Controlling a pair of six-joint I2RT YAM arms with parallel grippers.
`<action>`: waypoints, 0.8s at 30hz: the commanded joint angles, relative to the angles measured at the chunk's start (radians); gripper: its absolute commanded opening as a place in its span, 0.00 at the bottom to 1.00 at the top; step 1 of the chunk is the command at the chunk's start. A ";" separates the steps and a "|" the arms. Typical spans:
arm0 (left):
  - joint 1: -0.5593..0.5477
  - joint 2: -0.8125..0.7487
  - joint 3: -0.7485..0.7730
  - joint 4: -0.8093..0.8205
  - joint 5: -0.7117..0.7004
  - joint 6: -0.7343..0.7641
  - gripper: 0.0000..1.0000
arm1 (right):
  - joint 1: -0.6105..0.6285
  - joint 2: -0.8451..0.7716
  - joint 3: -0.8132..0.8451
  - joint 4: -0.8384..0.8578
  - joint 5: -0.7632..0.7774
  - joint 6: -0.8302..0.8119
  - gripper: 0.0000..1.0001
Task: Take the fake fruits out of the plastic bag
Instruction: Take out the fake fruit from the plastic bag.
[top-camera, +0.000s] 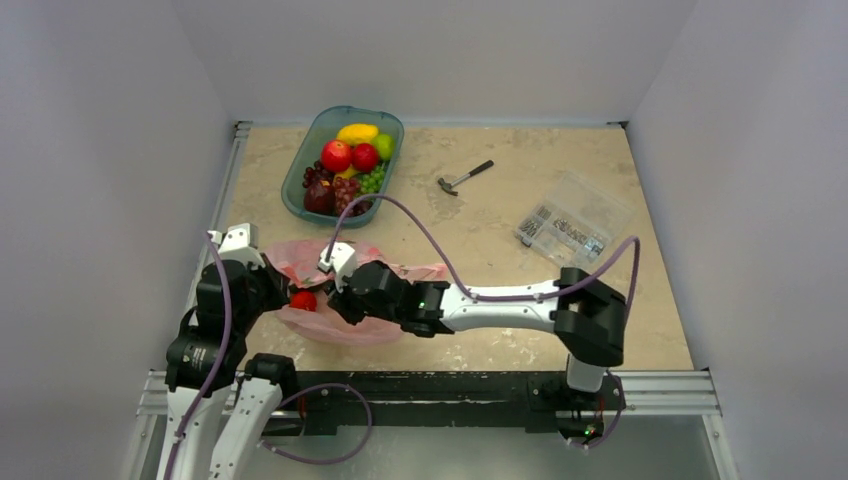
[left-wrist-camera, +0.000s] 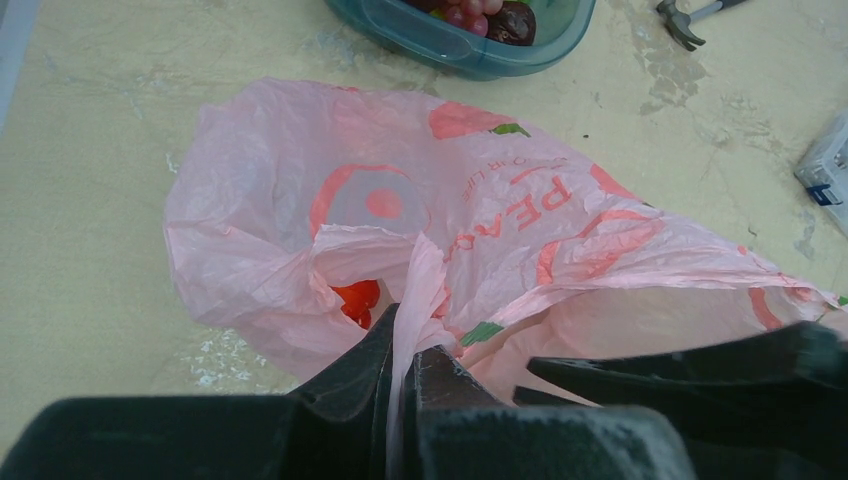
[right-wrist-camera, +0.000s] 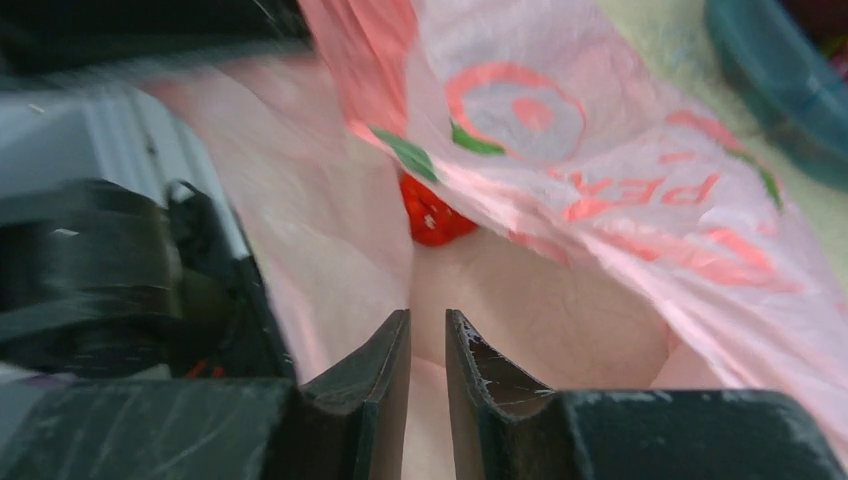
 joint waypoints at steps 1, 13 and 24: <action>0.006 0.017 0.007 0.024 -0.013 -0.008 0.00 | 0.008 0.090 -0.020 0.119 0.040 -0.037 0.19; 0.008 0.052 0.012 0.014 -0.018 -0.011 0.00 | 0.068 0.314 -0.055 0.302 -0.048 0.080 0.13; 0.008 0.042 0.010 0.018 -0.022 -0.012 0.00 | 0.033 0.199 -0.080 0.293 0.133 0.082 0.32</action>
